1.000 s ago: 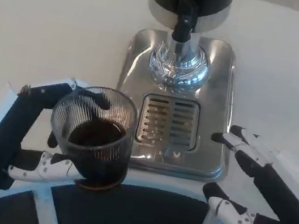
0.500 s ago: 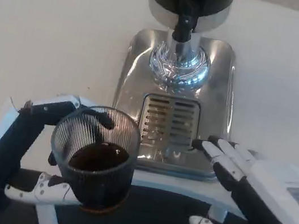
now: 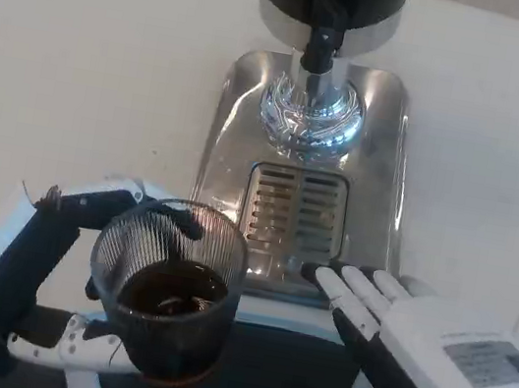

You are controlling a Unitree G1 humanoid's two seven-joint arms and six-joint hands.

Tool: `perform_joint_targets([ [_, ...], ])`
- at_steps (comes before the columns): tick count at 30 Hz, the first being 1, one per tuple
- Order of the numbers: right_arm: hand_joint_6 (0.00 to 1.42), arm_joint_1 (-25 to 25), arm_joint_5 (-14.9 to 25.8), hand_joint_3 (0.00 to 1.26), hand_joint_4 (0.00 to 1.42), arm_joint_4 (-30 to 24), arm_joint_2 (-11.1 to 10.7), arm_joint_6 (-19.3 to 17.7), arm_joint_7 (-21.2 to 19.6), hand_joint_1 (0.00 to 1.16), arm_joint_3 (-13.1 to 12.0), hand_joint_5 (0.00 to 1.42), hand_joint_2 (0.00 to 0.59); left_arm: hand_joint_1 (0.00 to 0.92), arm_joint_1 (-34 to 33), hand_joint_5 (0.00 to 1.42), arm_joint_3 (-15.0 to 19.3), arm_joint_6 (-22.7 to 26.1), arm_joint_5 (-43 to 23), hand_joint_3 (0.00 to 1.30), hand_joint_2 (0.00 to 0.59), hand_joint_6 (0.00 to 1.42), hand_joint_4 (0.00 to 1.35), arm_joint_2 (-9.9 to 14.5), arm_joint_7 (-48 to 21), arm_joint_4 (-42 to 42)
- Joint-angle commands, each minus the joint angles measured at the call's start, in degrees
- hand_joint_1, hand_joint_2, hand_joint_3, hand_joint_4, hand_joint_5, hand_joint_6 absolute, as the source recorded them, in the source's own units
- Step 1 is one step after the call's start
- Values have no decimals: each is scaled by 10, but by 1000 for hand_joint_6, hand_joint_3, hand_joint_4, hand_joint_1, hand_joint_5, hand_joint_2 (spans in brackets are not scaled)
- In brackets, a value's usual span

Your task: Grasp the cup under the faucet to collect the drink, then remove the cup.

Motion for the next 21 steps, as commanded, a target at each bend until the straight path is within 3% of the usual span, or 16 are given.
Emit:
perform_joint_targets([
  [1, 0, 13, -12, 0, 0, -9, 20, -27, 16, 219, -5, 0, 479, 501, -1, 1282, 4, -21, -22, 986, 94, 434, 1162, -2, 1, -11],
  [21, 0, 14, -23, 0, 0, -9, 82, -73, 41, 222, -31, 0, 486, 501, 13, 1282, 8, -22, -27, 986, 94, 434, 1162, 1, 0, -23],
])
